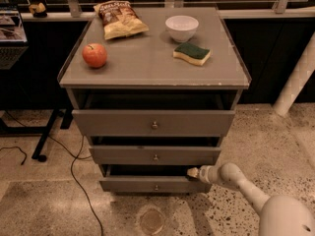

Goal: Open bottom drawer

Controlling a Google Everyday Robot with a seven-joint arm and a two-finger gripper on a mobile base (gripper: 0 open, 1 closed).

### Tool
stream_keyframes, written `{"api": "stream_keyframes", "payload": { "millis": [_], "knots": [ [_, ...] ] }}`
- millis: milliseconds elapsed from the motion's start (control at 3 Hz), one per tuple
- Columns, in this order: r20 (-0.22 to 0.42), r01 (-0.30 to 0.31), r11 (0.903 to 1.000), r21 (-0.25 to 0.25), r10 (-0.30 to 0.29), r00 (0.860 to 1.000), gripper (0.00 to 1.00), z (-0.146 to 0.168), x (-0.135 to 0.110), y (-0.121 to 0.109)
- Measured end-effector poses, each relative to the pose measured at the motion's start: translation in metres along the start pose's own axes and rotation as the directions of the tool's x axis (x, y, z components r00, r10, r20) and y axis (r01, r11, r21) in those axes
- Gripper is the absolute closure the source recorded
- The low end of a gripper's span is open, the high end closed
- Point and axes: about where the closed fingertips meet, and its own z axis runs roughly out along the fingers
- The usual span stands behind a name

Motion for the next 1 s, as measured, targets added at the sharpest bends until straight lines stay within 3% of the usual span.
{"api": "stream_keyframes", "payload": {
  "millis": [667, 1000],
  "knots": [
    [-0.057, -0.015, 0.9991, 0.038, 0.017, 0.998, 1.0, 0.009, 0.016, -0.007],
    [-0.05, -0.049, 0.9967, 0.065, 0.053, 0.997, 1.0, -0.003, 0.027, -0.01]
  ]
}}
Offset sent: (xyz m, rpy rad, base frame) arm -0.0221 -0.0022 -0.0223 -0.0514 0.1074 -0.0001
